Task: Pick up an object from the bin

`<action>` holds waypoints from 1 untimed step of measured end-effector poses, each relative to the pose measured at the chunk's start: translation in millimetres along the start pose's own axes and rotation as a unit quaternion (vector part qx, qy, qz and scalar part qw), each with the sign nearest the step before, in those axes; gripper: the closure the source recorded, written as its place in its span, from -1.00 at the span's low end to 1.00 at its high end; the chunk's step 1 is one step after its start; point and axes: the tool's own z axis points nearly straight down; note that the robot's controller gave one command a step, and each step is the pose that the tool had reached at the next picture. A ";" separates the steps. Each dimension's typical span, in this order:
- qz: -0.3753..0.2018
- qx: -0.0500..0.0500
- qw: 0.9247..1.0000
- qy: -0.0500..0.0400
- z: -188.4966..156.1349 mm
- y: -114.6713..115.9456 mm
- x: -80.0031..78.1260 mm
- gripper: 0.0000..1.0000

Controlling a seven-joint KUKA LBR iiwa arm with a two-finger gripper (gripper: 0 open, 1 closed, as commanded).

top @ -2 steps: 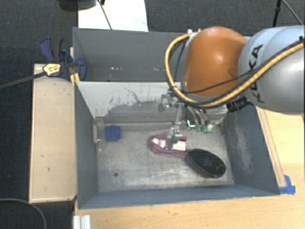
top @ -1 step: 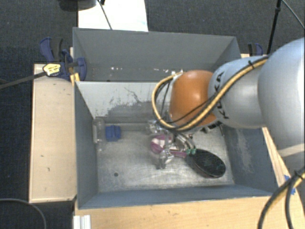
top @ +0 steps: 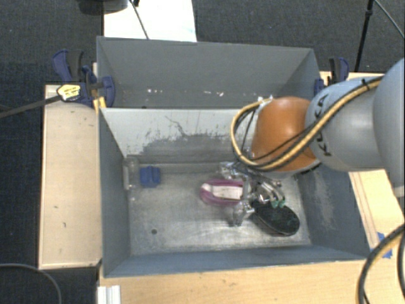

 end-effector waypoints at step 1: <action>0.000 0.000 1.000 0.001 -0.6 2.5 -0.5 1.00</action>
Offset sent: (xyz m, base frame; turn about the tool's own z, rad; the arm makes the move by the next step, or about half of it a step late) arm 0.0000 0.0000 0.0000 0.0000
